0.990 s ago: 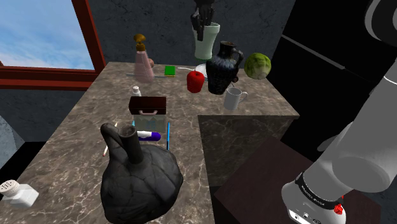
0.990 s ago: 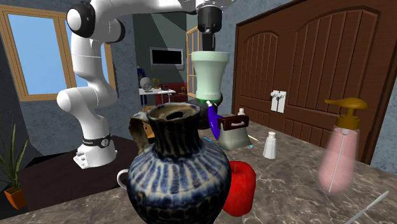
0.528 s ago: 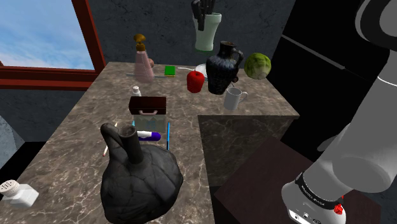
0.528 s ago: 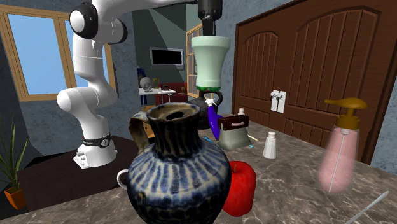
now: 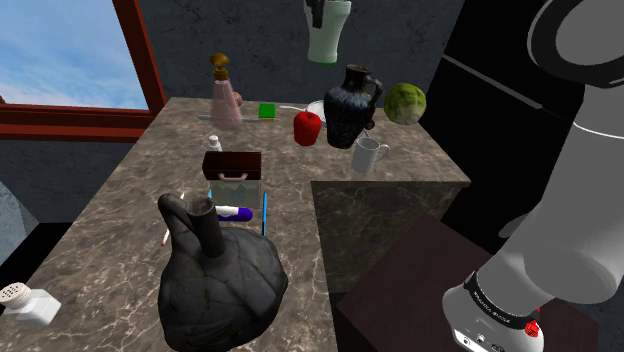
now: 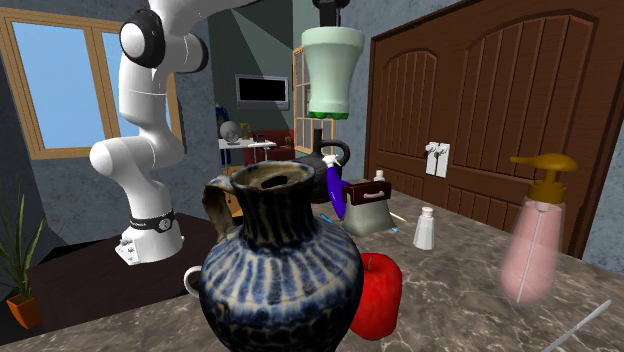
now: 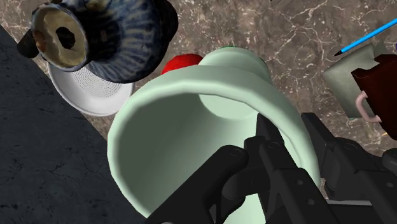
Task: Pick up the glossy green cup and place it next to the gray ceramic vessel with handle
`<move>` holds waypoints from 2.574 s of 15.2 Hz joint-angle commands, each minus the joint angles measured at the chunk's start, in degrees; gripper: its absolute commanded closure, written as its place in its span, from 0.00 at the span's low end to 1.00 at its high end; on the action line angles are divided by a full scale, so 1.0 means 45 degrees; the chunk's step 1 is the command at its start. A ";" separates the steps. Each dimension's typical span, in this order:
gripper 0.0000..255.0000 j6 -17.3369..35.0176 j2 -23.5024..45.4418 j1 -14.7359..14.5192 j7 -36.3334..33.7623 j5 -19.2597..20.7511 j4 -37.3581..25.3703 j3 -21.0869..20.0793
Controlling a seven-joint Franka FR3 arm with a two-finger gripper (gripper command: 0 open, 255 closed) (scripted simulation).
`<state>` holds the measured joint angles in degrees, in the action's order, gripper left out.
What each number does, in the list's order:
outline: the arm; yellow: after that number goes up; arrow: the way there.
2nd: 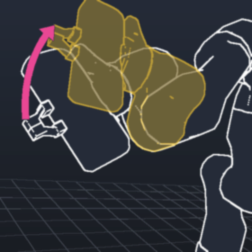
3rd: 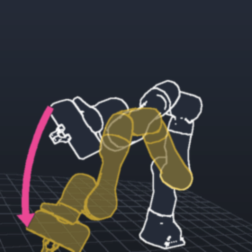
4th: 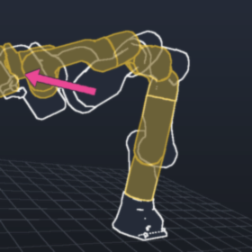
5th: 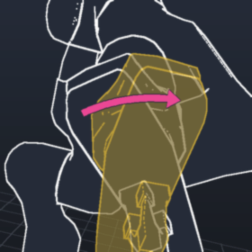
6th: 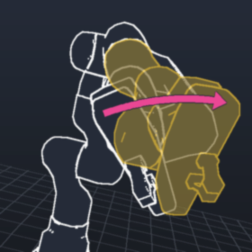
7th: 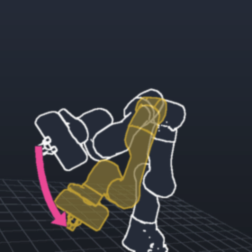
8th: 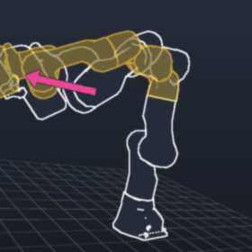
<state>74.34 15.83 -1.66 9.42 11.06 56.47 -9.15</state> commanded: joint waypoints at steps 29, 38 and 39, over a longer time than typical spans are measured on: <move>1.00 0.1971 -0.5704 -0.1878 -0.4050 -0.1194 0.8110 -0.1568; 1.00 0.3592 -0.6228 -0.1894 -0.4132 -0.1333 1.0237 -0.1500; 1.00 0.3767 -0.6269 -0.1897 -0.4144 -0.1343 1.0453 -0.1496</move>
<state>90.39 -11.99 -10.20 -9.23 5.10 102.29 -15.95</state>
